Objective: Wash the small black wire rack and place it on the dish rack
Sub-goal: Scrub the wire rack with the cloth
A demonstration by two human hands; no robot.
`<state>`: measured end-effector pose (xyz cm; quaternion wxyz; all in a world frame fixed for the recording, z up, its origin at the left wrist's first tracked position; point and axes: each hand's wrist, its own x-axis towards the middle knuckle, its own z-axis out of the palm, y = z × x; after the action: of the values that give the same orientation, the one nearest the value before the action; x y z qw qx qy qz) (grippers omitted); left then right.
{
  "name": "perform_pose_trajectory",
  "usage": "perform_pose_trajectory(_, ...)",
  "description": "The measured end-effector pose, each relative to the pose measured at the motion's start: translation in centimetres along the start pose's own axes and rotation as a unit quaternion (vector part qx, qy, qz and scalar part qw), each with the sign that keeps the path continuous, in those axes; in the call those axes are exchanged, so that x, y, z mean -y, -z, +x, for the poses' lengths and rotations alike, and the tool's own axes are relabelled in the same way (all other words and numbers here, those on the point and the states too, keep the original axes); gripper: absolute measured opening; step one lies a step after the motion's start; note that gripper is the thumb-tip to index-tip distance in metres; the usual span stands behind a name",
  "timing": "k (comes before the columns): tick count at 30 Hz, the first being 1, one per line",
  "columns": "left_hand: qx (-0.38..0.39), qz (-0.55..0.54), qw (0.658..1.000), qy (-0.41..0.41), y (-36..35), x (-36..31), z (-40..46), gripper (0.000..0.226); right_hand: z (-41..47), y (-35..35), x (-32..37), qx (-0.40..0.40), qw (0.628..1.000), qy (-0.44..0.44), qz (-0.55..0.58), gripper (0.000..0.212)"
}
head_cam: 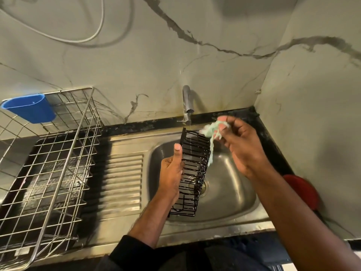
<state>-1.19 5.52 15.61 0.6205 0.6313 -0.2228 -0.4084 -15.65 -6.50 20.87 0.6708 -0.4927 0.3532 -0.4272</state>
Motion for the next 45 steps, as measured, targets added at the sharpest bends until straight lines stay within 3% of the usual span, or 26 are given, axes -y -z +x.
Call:
perform_pose_trajectory(3,-0.013,0.014,1.0,0.011,-0.3,-0.1,-0.2,0.063,0.0,-0.3,1.6,0.032,0.977,-0.002,0.211,0.024)
perform_pose_trajectory(5,-0.018,0.007,0.999,0.026,-0.4,0.0,-0.2,0.056,-0.3,-0.4,1.5,0.071,0.971,-0.026,0.228,0.026)
perform_pose_trajectory(6,-0.019,0.005,0.999,0.026,-0.4,0.1,-0.1,0.058,-0.5,-0.2,1.2,0.09,0.979,-0.032,0.177,0.027)
perform_pose_trajectory(8,-0.013,-0.003,1.0,0.017,-0.1,0.2,0.0,0.069,-0.8,0.5,0.1,0.121,0.991,0.005,-0.061,0.028)
perform_pose_trajectory(10,-0.001,-0.022,1.0,0.01,0.2,0.1,0.0,0.077,-1.0,1.2,-0.7,0.134,0.943,0.083,-0.293,0.024)
perform_pose_trajectory(11,0.005,-0.034,0.999,0.005,0.2,0.0,-0.1,0.073,-1.0,1.4,-0.9,0.138,0.927,0.108,-0.332,0.021)
perform_pose_trajectory(14,0.017,-0.036,0.999,0.007,0.2,-0.1,-0.3,0.059,-0.5,2.0,-1.1,0.125,0.931,0.12,-0.321,0.019)
perform_pose_trajectory(16,0.021,-0.031,0.999,0.006,0.2,-0.1,-0.4,0.058,-0.3,2.1,-1.2,0.157,0.922,0.12,-0.332,0.024)
perform_pose_trajectory(19,0.044,-0.026,0.999,0.0,0.3,-0.4,-0.5,0.059,-0.3,2.2,-1.1,0.205,0.872,0.136,-0.423,0.036)
perform_pose_trajectory(24,0.019,-0.054,0.998,0.033,1.0,-0.1,-0.3,0.069,0.2,2.4,-0.4,0.205,0.811,0.162,-0.523,0.047)
perform_pose_trajectory(29,0.016,-0.084,0.996,0.018,1.2,-0.7,-0.8,0.05,-0.5,2.3,-1.2,0.138,0.878,0.205,-0.41,0.025)
perform_pose_trajectory(33,0.046,-0.076,0.996,0.008,1.3,-0.5,-1.0,0.071,-0.3,2.5,-1.1,0.085,0.926,0.167,-0.327,0.022)
perform_pose_trajectory(37,0.084,-0.077,0.993,0.0,1.4,-0.4,-1.0,0.077,0.5,3.1,-0.7,0.075,0.887,0.205,-0.407,0.022)
perform_pose_trajectory(41,0.119,-0.043,0.992,0.0,1.3,-0.1,-1.4,0.074,1.8,3.6,-0.2,0.042,0.866,0.18,-0.465,0.025)
perform_pose_trajectory(43,0.106,-0.025,0.994,0.005,0.9,0.0,-1.6,0.074,1.9,3.7,0.4,0.048,0.871,0.143,-0.468,0.024)
perform_pose_trajectory(45,0.052,-0.022,0.998,0.022,0.6,-0.2,-1.5,0.076,0.6,2.9,1.2,0.102,0.845,0.148,-0.504,0.027)
